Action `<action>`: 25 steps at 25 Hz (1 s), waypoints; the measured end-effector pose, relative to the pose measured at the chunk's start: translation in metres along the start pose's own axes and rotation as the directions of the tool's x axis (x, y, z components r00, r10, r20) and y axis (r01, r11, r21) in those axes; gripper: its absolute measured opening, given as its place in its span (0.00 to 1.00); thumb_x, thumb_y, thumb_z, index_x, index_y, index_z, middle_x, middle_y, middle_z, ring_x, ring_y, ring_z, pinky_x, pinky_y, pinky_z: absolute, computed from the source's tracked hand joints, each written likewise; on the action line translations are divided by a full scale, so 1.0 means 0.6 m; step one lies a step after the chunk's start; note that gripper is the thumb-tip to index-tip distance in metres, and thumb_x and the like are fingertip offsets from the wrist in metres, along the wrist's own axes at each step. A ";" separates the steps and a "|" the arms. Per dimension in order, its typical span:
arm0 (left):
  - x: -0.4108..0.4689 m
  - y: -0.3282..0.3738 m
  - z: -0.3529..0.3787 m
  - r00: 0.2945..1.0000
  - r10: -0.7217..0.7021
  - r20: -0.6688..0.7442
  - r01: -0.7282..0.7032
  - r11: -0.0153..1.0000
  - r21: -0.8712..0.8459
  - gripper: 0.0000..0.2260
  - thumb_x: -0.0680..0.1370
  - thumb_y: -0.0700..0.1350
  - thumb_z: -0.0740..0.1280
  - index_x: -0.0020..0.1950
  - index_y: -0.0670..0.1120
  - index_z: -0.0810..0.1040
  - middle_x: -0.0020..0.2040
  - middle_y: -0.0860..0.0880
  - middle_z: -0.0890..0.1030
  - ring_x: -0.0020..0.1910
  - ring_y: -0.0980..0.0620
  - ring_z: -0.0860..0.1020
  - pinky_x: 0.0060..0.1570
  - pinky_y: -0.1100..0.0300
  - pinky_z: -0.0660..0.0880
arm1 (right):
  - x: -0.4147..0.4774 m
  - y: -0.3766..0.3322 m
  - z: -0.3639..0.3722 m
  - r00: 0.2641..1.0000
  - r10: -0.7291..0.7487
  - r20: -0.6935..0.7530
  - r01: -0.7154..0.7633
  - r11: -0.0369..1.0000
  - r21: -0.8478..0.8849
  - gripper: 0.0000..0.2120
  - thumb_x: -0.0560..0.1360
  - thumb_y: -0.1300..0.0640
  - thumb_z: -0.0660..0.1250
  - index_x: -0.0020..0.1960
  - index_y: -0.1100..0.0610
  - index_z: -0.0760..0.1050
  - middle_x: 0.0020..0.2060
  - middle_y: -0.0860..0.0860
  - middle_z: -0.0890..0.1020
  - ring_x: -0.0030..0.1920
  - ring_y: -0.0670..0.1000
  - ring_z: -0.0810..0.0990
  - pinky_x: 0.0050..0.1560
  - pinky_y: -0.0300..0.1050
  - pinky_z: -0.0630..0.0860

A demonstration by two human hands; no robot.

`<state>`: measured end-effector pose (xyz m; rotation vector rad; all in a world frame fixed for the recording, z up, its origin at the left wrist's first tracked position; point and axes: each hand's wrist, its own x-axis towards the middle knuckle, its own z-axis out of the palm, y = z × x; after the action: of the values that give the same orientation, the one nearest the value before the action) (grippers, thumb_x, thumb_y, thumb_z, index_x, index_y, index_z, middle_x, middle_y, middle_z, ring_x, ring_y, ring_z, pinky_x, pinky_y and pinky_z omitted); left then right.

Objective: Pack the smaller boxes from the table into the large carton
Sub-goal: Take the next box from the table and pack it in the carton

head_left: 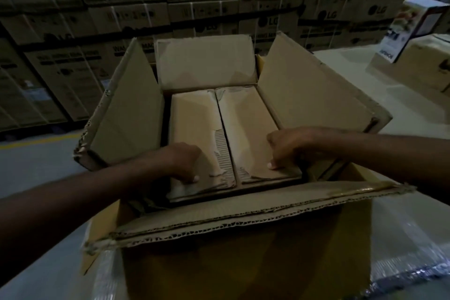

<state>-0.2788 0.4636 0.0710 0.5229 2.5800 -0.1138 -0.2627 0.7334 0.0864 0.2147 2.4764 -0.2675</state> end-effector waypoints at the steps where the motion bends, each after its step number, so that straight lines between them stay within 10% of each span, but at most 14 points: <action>1: 0.010 0.010 0.001 0.999 0.034 0.014 -0.036 0.995 0.091 0.30 0.76 0.55 0.73 0.73 0.44 0.68 0.68 0.44 0.76 0.64 0.45 0.76 0.62 0.52 0.75 | 0.002 -0.004 0.002 1.000 -0.007 0.007 0.007 0.999 -0.052 0.23 0.74 0.48 0.76 0.62 0.54 0.70 0.55 0.52 0.75 0.54 0.56 0.77 0.55 0.56 0.82; 7: 0.038 0.015 -0.012 0.986 0.114 0.117 -0.146 0.936 0.319 0.35 0.75 0.57 0.73 0.76 0.44 0.65 0.69 0.43 0.75 0.66 0.44 0.75 0.64 0.49 0.74 | 0.018 -0.023 -0.001 0.997 -0.046 0.063 0.066 0.924 -0.377 0.25 0.76 0.44 0.73 0.62 0.62 0.76 0.57 0.57 0.83 0.53 0.57 0.84 0.52 0.53 0.82; 15: -0.014 0.059 -0.021 0.838 0.536 -0.104 -0.463 0.798 0.387 0.23 0.84 0.61 0.55 0.77 0.56 0.67 0.79 0.54 0.65 0.78 0.51 0.60 0.74 0.46 0.59 | -0.001 -0.076 -0.005 0.874 -0.483 0.055 0.441 0.741 -0.507 0.32 0.82 0.43 0.61 0.82 0.51 0.56 0.81 0.59 0.53 0.81 0.62 0.50 0.77 0.59 0.57; 21: -0.071 0.053 -0.059 0.815 0.495 -0.300 -0.337 0.827 0.449 0.23 0.83 0.65 0.52 0.69 0.56 0.75 0.69 0.55 0.76 0.65 0.50 0.73 0.64 0.48 0.71 | -0.031 -0.092 -0.041 0.809 -0.587 -0.015 0.468 0.661 -0.587 0.23 0.85 0.44 0.54 0.78 0.49 0.64 0.80 0.56 0.59 0.75 0.60 0.62 0.71 0.58 0.65; 25: -0.142 0.031 -0.107 0.825 0.319 -0.467 -0.241 0.945 0.220 0.12 0.82 0.55 0.63 0.62 0.55 0.81 0.52 0.55 0.83 0.48 0.54 0.81 0.45 0.56 0.78 | -0.053 -0.155 -0.053 0.677 -0.733 -0.061 0.657 0.640 -0.399 0.17 0.80 0.57 0.65 0.68 0.51 0.70 0.58 0.52 0.79 0.56 0.55 0.77 0.56 0.52 0.75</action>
<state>-0.2329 0.4628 0.1691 1.1151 2.9648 -0.0805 -0.2758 0.6483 0.1435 -0.9570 2.6597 -0.1140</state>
